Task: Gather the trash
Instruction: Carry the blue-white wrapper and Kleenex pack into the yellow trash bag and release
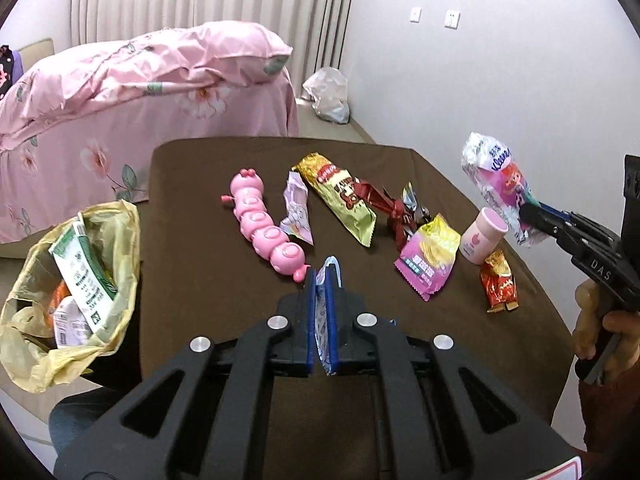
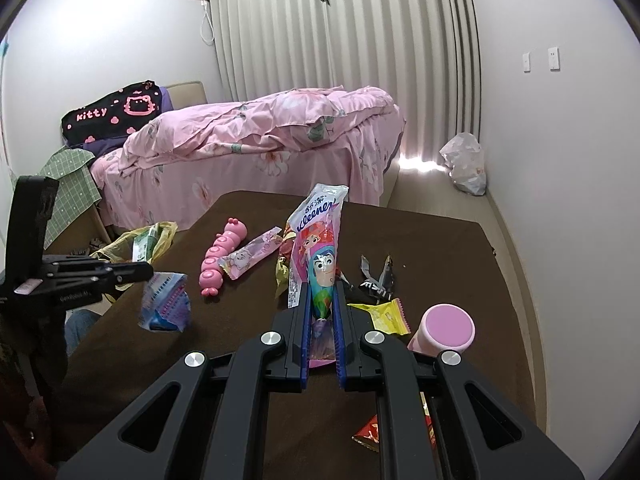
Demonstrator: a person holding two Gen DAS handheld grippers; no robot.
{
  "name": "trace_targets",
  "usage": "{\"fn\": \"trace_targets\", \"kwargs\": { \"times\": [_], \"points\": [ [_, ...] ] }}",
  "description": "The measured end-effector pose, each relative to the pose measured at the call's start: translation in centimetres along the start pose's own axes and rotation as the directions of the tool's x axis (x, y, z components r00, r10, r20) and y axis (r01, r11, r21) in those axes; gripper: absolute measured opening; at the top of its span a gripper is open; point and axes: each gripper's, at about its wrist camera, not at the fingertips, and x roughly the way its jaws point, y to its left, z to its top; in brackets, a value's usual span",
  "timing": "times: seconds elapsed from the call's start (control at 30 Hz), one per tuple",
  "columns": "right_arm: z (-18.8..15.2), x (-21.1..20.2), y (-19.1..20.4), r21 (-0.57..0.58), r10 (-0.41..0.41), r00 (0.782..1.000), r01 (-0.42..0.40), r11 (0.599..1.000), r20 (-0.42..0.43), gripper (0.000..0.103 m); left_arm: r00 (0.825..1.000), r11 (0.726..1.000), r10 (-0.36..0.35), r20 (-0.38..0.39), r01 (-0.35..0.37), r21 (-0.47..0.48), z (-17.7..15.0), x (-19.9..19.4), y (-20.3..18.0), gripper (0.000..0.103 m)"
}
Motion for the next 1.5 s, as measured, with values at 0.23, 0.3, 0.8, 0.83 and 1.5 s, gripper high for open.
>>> {"fn": "trace_targets", "kwargs": {
  "times": [0.23,0.3,0.8,0.83,1.5],
  "points": [
    [-0.4,-0.5,0.5,-0.010,0.008,1.000,-0.008,1.000,0.003,0.010,0.998,0.999,-0.046,-0.034,0.047,0.024,-1.3,0.4,0.1,0.006],
    [-0.6,-0.5,0.7,-0.014,0.011,1.000,-0.011,1.000,0.000,0.010,0.997,0.997,-0.060,-0.056,0.062,0.038,-2.1,0.9,-0.4,0.011],
    [-2.3,0.0,0.6,-0.005,0.024,0.999,-0.024,1.000,-0.036,0.010,0.998,0.998,-0.017,-0.061,0.021,0.064,-3.2,1.4,-1.6,0.006],
    [-2.1,0.0,0.8,-0.005,0.037,0.999,-0.038,0.999,-0.034,0.010,0.999,0.998,-0.001,-0.047,0.004,0.065,-3.0,1.0,-1.4,0.006],
    [7.8,12.0,18.0,-0.193,0.396,0.902,-0.425,0.884,-0.175,0.010,0.854,0.787,0.496,0.156,-0.366,-0.496,-2.3,-9.8,19.4,0.006]
  ]
}}
